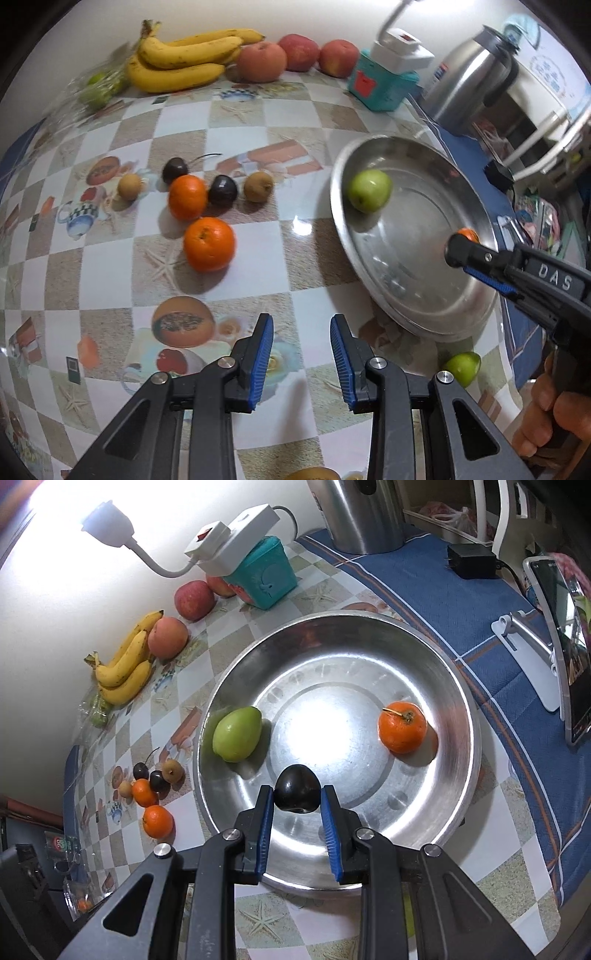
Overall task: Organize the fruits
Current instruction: 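Open the right tool to drop the plum into the plate, then lower the green mango into the plate and open the left tool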
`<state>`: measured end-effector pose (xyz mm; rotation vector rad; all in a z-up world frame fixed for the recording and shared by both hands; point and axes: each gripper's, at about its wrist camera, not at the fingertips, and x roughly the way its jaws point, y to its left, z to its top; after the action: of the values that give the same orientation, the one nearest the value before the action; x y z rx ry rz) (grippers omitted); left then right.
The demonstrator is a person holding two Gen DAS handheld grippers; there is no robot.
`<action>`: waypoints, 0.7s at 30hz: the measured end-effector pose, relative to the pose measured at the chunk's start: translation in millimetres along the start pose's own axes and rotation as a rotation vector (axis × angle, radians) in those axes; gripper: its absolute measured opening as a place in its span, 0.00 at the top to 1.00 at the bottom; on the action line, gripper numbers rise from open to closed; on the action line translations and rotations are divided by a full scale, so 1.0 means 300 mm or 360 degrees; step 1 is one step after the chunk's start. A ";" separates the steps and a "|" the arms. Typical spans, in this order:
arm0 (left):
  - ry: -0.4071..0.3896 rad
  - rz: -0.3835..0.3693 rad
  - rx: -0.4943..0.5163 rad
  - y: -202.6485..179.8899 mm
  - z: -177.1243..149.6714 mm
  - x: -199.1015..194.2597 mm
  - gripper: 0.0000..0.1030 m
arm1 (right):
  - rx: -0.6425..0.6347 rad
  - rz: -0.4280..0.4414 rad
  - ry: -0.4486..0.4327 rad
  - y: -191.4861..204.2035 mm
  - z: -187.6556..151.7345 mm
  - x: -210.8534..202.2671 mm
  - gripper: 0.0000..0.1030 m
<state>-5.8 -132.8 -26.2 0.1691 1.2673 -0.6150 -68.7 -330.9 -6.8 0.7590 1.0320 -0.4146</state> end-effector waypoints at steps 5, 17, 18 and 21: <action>0.0019 -0.0064 0.0111 -0.072 -0.009 0.009 0.66 | -0.0085 0.0002 0.0043 -0.012 0.000 0.015 0.74; 0.0054 -0.0075 0.0256 -0.170 -0.016 0.045 0.47 | -0.0176 -0.0056 0.0097 -0.038 0.004 0.026 0.51; 0.0049 -0.0078 0.0265 -0.177 -0.016 0.045 0.47 | -0.0175 -0.0053 0.0082 -0.043 0.003 0.014 0.51; 0.0040 -0.0110 0.0295 -0.207 -0.022 0.043 0.47 | -0.0164 -0.0055 0.0012 -0.066 -0.005 -0.042 0.51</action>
<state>-41.3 -185.5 -27.0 0.2882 1.2434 -0.7925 -88.2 -343.6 -3.5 0.6518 1.0664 -0.3857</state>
